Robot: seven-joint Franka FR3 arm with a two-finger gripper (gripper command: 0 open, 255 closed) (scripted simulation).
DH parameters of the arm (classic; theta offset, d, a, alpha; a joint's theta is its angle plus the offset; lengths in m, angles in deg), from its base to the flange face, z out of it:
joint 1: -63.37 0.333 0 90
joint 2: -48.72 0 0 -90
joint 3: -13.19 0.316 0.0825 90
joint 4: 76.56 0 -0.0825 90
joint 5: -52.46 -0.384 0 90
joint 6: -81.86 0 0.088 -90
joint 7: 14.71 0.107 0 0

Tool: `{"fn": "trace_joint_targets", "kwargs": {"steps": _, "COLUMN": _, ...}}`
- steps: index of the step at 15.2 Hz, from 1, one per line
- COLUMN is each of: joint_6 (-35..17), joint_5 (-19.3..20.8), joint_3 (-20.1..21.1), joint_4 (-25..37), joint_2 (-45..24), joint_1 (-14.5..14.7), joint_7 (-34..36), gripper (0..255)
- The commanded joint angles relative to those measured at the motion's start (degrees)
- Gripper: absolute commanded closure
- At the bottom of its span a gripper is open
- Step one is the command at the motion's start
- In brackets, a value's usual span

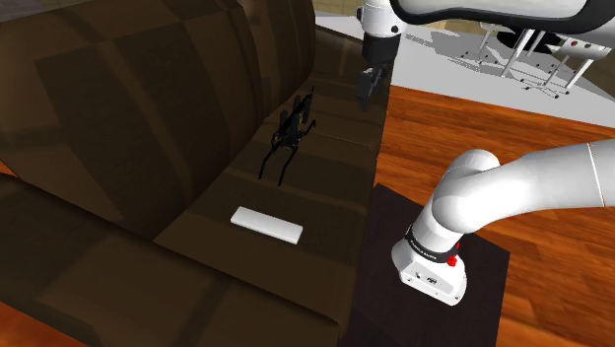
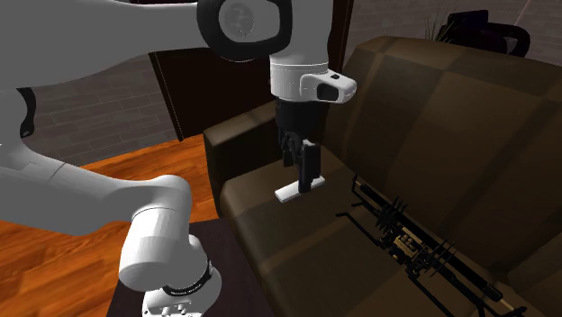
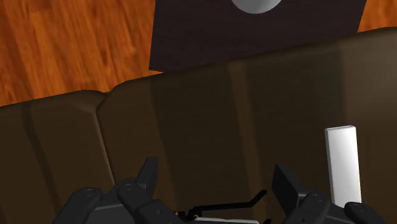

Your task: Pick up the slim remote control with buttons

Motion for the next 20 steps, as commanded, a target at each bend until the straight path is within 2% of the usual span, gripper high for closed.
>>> {"fn": "trace_joint_targets", "kwargs": {"steps": 1, "joint_6": 0.0, "joint_5": 0.0, "joint_3": 0.0, "joint_4": 0.0, "joint_2": 0.0, "joint_1": 0.0, "joint_7": 0.0, "gripper": 0}}
{"fn": "trace_joint_targets", "kwargs": {"steps": 10, "joint_6": -14.3, "joint_5": -6.1, "joint_3": 5.8, "joint_4": -8.9, "joint_2": -5.6, "joint_1": 3.6, "joint_7": 6.5, "gripper": 0}}
{"fn": "trace_joint_targets", "kwargs": {"steps": 20, "joint_6": -32.2, "joint_5": -11.1, "joint_3": 13.2, "joint_4": -12.3, "joint_2": -19.4, "joint_1": 7.2, "joint_7": 13.3, "gripper": 0}}
